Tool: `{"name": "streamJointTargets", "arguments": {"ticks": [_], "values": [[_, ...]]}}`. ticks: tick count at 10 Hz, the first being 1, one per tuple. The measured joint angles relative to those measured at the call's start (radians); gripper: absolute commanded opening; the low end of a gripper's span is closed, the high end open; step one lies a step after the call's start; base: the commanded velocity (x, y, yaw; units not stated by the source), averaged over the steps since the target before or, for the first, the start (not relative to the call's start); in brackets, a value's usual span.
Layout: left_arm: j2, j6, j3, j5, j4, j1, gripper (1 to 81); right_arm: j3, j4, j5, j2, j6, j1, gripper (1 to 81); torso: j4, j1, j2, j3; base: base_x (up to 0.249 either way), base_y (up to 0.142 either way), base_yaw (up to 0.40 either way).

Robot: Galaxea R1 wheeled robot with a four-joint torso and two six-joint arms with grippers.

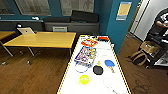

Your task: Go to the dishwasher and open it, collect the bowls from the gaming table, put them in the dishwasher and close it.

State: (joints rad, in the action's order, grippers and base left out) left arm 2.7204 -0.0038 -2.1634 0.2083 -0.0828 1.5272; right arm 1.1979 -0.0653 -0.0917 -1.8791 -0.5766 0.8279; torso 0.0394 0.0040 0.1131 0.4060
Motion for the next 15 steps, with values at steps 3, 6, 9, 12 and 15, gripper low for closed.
{"name": "streamJointTargets", "arguments": {"ticks": [3, 6, 9, 12, 15], "values": [[0.0, 0.0, 0.0, 0.002, 0.0, -0.011, 81.1, 0.041, 0.019, -0.096, 0.003, -0.078, -0.127, 81.1, 0.0, 0.001, -0.001, 0.034, 0.0, 0.0, 0.0], [0.0, 0.0, 0.0, 0.002, 0.0, -0.015, 81.1, 0.101, 0.029, -0.183, -0.002, -0.14, -0.228, 81.1, 0.0, 0.001, -0.001, 0.033, 0.0, 0.0, 0.0], [0.004, 0.0, 0.0, 0.002, 0.0, -0.017, 81.1, 0.167, 0.031, -0.255, -0.047, -0.185, -0.326, 81.1, 0.0, 0.001, -0.001, 0.033, 0.0, 0.0, 0.0], [0.008, 0.0, -0.002, 0.002, 0.001, -0.023, 81.1, 0.275, 0.032, -0.292, -0.118, -0.205, -0.343, 81.1, 0.0, 0.001, -0.002, 0.034, 0.0, 0.0, 0.0], [0.008, 0.0, -0.002, 0.002, 0.001, -0.023, 81.1, 0.385, 0.037, -0.294, -0.216, -0.223, -0.332, 81.1, 0.0, 0.001, -0.002, 0.034, 0.0, 0.0, 0.0]]}}
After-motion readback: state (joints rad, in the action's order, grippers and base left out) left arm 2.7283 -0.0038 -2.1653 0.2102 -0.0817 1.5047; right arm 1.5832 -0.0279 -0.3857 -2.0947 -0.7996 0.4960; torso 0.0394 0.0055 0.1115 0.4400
